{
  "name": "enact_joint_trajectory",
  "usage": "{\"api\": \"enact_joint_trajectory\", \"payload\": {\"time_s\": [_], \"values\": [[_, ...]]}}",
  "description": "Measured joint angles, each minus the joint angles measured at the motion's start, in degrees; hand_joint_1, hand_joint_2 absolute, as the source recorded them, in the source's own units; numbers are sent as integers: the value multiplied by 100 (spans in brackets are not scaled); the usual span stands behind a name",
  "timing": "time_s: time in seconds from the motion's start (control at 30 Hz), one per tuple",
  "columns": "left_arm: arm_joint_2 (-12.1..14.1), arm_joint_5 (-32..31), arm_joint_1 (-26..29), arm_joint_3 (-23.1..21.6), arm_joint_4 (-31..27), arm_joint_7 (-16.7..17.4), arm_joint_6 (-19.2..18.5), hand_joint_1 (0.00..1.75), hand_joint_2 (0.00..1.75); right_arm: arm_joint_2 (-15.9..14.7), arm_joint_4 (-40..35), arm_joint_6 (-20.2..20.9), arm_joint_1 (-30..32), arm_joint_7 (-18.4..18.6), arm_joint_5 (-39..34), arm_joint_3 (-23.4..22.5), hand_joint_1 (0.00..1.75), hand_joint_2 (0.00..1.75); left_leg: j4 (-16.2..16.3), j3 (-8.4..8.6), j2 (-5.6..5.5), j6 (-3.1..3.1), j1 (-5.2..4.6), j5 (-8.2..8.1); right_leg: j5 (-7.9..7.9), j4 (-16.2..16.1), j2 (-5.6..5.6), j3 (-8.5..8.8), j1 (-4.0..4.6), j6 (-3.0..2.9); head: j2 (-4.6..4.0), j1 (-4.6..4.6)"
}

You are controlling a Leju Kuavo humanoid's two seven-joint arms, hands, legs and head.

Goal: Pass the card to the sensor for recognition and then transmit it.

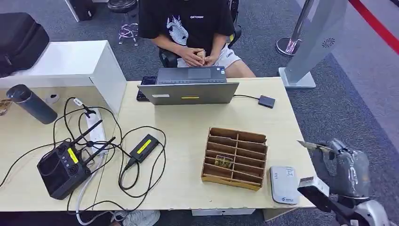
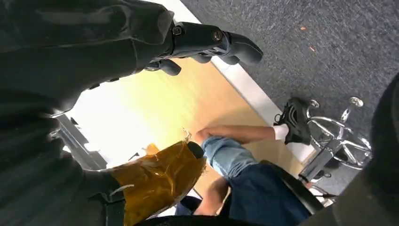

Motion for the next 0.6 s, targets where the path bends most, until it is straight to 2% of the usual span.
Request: {"api": "enact_joint_trajectory", "payload": {"time_s": [0.07, 0.13, 0.2, 0.27, 0.3, 0.37, 0.47, 0.5, 0.6], "values": [[-2, -13, 2, 4, 0, 0, -11, 0, 175, 50, -291, 204, -96, 19, 168, 18, 175, 175, -3, -9, 4, -1, -2, -1, 0, 5, 3, 1, 0, -1, 0, -2], [15, -77, -4, 2, 0, 0, -66, 0, 175, 72, -380, 648, -550, 186, 322, 219, 175, 175, -6, -11, 28, -4, -1, -1, 4, 9, 25, -2, 1, -5, 0, -2], [46, -201, -31, 0, 0, -50, -186, 0, 175, 204, -187, 1536, -1465, 510, 417, 710, 175, 175, -9, -33, 81, -7, 0, 1, 19, 12, 66, -6, 3, -19, 0, 0], [101, -341, -87, -35, 0, -129, -337, 0, 175, 608, 424, 2328, -2554, 830, 389, 1418, 175, 175, -9, -22, 123, -23, 3, 13, 42, 14, 112, -17, 7, -29, 0, 3], [138, -413, -126, -68, 0, -194, -415, 0, 175, 896, 896, 2539, -3143, 1048, 330, 1807, 175, 175, -10, -26, 130, -28, 6, 27, 51, 17, 122, -22, 9, -31, 0, 2], [206, -501, -188, -144, 0, -302, -514, 0, 175, 1494, 1805, 2594, -4153, 1334, 247, 2379, 175, 175, -8, -33, 124, -42, 9, 47, 67, 24, 122, -44, 8, -44, 0, -2], [273, -573, -209, -210, 0, -389, -557, 0, 175, 2101, 2712, 2544, -4980, 1535, 227, 2864, 175, 175, -12, -11, 31, -50, 23, 82, 65, 29, 44, -38, 17, -46, 0, 4], [310, -599, -200, -251, 0, -413, -579, 0, 175, 2403, 3281, 2529, -5406, 1721, 336, 3046, 175, 175, -12, -29, 22, -64, 23, 91, 67, 42, 40, -62, 17, -50, 0, 9], [360, -678, -196, -345, 0, -448, -623, 0, 175, 2916, 4491, 2476, -6430, 2055, 514, 3384, 175, 175, -12, -55, 24, -76, 23, 99, 77, 46, 42, -95, 17, -64, 0, 9]]}}
